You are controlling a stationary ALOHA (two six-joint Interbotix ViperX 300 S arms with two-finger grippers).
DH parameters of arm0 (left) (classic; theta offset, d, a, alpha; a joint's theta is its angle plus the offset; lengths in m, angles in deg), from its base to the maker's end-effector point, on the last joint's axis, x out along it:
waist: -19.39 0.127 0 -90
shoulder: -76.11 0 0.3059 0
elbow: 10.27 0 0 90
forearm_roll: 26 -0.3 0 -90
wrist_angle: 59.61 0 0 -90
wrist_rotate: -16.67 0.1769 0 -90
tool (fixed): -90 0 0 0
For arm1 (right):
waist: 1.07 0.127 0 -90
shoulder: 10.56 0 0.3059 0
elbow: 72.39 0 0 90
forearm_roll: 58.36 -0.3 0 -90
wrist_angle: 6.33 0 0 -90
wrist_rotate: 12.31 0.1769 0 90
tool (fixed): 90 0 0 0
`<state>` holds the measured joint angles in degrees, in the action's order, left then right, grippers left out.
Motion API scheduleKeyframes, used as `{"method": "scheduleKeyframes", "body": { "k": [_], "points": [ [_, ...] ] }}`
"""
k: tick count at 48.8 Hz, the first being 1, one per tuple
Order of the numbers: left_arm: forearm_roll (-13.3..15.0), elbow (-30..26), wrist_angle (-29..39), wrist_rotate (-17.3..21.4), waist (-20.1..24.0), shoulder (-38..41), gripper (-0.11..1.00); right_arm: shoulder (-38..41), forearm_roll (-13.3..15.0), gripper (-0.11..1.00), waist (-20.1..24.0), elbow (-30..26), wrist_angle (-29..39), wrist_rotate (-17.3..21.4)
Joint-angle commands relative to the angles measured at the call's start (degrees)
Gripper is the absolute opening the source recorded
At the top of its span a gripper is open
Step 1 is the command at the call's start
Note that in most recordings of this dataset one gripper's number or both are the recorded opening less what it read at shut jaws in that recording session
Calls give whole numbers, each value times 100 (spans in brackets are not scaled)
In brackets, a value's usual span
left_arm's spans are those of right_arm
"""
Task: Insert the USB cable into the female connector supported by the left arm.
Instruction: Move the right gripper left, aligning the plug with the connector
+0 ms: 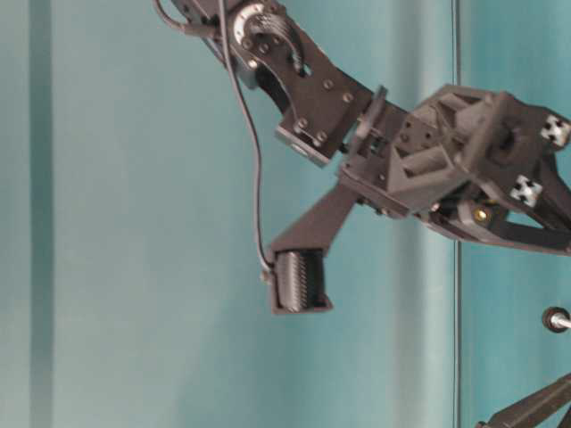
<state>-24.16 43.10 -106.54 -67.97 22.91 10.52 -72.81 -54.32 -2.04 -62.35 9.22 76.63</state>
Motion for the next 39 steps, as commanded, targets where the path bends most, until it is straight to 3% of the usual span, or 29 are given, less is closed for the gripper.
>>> {"method": "scheduleKeyframes", "body": {
  "k": [1,16,39],
  "points": [
    [-9,-53,-44,-18,-9,-70,61,-53,9,22,9,-185,18,26],
    [-9,-35,-44,-18,-9,-88,61,114,325,22,-35,-360,272,141],
    [-9,-35,-53,44,-9,-105,61,211,1195,22,-97,-396,149,1011]
  ]
}}
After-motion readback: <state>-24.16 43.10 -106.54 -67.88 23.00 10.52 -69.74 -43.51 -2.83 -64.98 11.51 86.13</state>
